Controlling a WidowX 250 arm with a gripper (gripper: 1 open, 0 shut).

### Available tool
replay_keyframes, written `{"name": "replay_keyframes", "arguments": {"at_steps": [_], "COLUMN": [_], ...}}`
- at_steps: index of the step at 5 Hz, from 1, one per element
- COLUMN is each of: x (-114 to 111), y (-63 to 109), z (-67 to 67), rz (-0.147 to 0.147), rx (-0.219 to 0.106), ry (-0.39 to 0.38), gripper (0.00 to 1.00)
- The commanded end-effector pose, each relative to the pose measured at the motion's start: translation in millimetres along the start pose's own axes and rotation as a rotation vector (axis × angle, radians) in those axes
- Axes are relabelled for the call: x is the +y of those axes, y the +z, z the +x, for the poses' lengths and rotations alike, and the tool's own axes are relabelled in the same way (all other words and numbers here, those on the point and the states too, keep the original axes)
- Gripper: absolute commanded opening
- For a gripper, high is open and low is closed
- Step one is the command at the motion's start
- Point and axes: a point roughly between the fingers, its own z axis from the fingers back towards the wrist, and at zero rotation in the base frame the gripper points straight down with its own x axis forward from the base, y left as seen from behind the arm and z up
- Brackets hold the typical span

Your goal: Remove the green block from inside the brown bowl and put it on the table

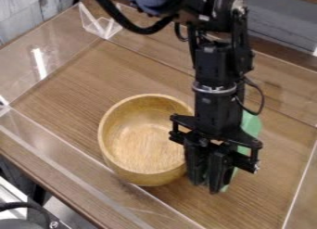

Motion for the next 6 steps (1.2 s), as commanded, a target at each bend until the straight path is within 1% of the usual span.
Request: {"name": "replay_keyframes", "arguments": {"at_steps": [1, 4, 6], "x": [0, 6, 10], "y": [7.5, 1.4, -3.2], "z": [7.5, 10.4, 10.4], "rz": [-0.012, -0.028, -0.035], "rx": [-0.04, -0.032, -0.019], "ry": [-0.013, -0.016, -0.016], "gripper": [0.0, 0.0, 0.0]}}
